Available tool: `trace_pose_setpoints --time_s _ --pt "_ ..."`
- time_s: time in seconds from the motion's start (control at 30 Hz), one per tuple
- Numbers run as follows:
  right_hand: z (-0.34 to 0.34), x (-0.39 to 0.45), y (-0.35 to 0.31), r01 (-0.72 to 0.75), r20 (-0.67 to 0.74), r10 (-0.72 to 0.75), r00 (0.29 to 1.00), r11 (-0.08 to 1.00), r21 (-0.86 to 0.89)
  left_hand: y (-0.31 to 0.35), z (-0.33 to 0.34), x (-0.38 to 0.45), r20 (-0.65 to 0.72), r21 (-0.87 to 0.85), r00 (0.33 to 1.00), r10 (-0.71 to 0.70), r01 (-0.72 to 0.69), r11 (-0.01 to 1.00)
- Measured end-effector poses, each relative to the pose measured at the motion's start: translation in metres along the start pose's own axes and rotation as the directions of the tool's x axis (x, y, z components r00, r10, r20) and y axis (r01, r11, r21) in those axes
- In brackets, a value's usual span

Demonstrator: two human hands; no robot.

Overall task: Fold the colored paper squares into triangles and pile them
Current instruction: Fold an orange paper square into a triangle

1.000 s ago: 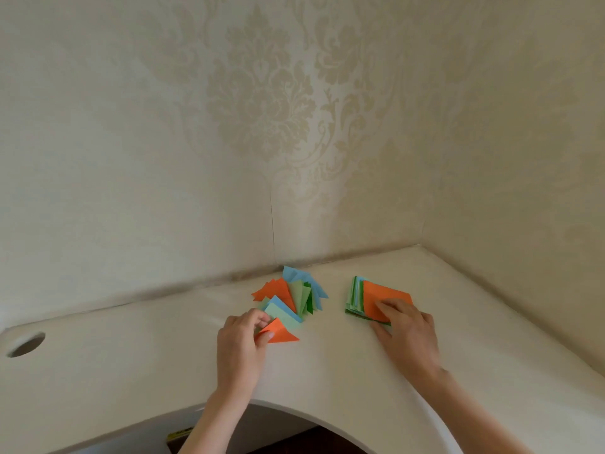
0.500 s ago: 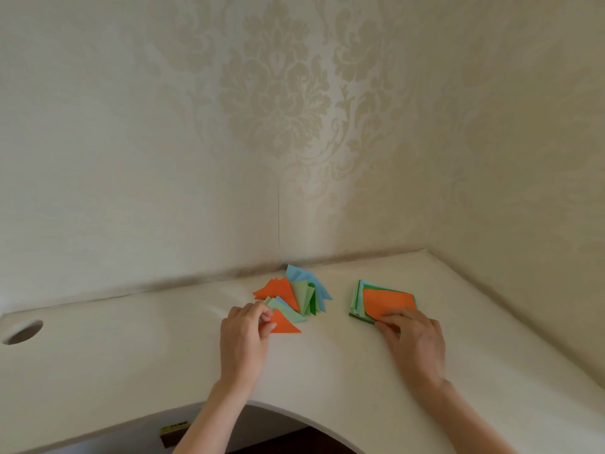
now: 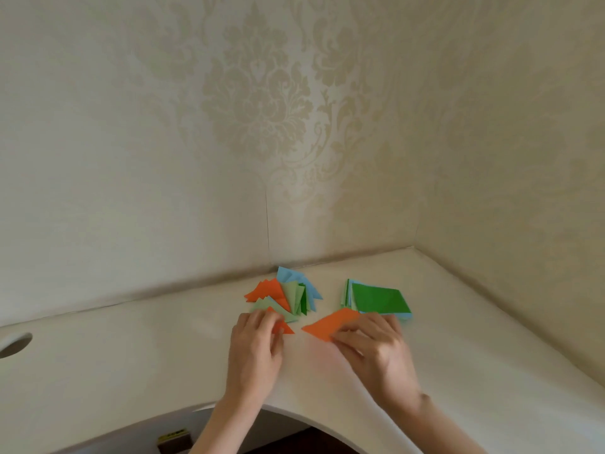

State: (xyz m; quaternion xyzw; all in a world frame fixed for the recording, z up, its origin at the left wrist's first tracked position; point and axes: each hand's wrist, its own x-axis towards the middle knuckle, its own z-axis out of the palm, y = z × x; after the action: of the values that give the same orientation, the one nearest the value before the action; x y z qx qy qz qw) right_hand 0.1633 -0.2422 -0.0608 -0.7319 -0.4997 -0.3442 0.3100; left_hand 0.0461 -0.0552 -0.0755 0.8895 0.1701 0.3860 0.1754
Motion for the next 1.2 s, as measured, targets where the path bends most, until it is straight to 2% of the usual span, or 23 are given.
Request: trace_pose_setpoints --time_s 0.07,0.13,0.23,0.4,0.57,0.87,1.07,1.2 --pt "0.009 -0.008 -0.002 -0.016 0.064 0.016 0.998 1.000 0.010 0.011 -0.001 -0.006 0.099 -0.124 0.992 0.073 -0.061 0.990" --pt "0.014 -0.014 -0.004 -0.047 0.135 0.043 0.990 0.998 0.029 0.017 -0.001 -0.013 0.223 -0.233 0.969 0.110 -0.057 0.971" --pt "0.015 -0.019 -0.007 -0.130 0.245 0.114 0.963 0.990 0.053 0.020 0.002 -0.020 0.316 -0.281 0.938 0.143 -0.052 0.958" --pt "0.013 -0.020 -0.009 -0.283 0.381 0.238 0.893 0.957 0.068 0.018 0.010 -0.015 0.303 -0.258 0.940 0.156 -0.076 0.963" --pt "0.017 -0.019 -0.009 -0.435 0.396 0.345 0.851 0.885 0.166 0.017 0.016 -0.011 0.325 -0.269 0.941 0.093 -0.003 0.963" --pt "0.020 -0.015 -0.011 -0.538 0.460 0.421 0.782 0.828 0.158 0.017 0.019 -0.010 0.339 -0.260 0.941 0.004 0.089 0.962" --pt "0.016 -0.004 -0.012 -0.628 0.546 0.471 0.693 0.767 0.134 0.024 0.015 -0.007 0.363 -0.268 0.929 -0.070 0.176 0.947" --pt "0.012 0.004 -0.013 -0.681 0.633 0.484 0.604 0.726 0.095 0.024 0.012 -0.004 0.414 -0.286 0.905 -0.104 0.237 0.928"
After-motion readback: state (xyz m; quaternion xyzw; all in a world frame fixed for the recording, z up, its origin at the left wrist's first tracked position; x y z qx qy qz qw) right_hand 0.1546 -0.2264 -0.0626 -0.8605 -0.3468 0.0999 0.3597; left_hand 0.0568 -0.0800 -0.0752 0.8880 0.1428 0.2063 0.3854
